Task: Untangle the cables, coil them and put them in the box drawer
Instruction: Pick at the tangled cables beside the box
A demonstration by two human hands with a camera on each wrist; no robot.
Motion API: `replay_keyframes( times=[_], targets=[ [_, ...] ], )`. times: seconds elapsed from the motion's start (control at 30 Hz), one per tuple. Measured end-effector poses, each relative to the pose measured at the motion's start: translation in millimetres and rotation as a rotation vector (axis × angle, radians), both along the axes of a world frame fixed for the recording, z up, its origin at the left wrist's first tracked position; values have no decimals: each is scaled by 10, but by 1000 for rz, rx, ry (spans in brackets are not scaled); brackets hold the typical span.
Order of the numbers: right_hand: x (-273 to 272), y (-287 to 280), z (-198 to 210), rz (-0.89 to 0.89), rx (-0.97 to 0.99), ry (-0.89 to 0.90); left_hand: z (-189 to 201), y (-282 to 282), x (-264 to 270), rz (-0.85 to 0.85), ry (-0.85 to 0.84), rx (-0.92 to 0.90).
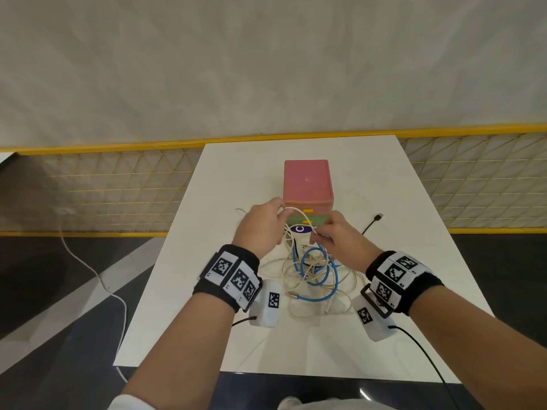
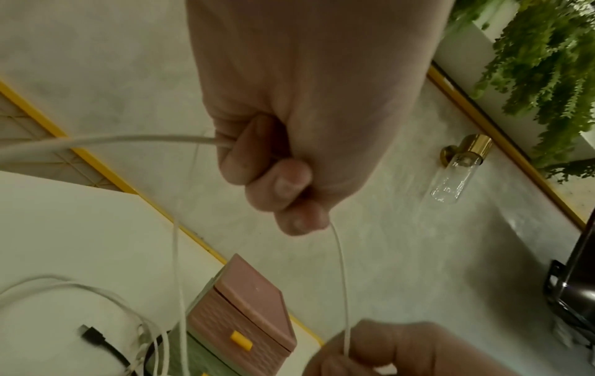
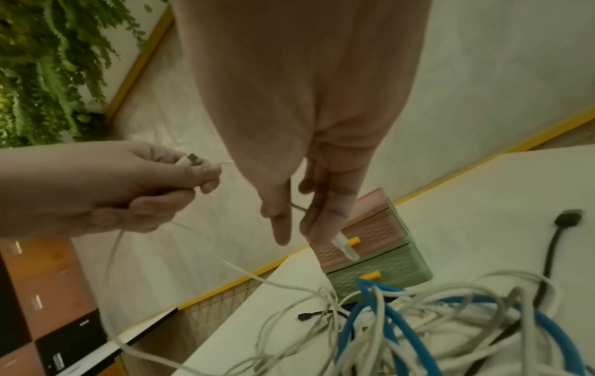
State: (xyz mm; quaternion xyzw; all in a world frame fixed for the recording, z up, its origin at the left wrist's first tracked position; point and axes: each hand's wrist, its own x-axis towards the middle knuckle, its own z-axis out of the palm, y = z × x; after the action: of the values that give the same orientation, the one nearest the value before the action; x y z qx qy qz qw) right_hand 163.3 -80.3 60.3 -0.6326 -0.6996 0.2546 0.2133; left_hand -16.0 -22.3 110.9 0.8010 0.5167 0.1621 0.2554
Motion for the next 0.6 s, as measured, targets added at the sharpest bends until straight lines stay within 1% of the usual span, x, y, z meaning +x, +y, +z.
replay_keyframes(
  times=[0.07,0.1,0.13,0.2,0.23,0.3,0.37,0.43,0.53,0.6],
  targets=[
    [13,76,63,35,-86,-62,-11,16,-85,9,40,15],
    [-20,132,133,55,-88,-67,-8,13,-126,38,28,28],
    [-61,209,203,62,-50,-59,-17,22,-164,82,-8,46],
    [-166,381,324,79,34,-46,-47,47,-246,179,-132,68],
    [-216,469,356,85,24,-38,-55,48,-278,207,-191,61],
    [-321,573,391,93,-17,-1,-107,48,-338,215,-266,32],
    [-436,547,361,128,13,-13,-174,24,-363,206,-283,-17],
    [-524,428,231,229,-7,-100,-283,-9,-369,185,-282,-42],
    [-616,182,-87,388,-218,-304,-458,-99,-375,164,-271,-93],
    [-659,52,-268,447,-319,-435,-564,-178,-387,160,-257,-155]
  ],
)
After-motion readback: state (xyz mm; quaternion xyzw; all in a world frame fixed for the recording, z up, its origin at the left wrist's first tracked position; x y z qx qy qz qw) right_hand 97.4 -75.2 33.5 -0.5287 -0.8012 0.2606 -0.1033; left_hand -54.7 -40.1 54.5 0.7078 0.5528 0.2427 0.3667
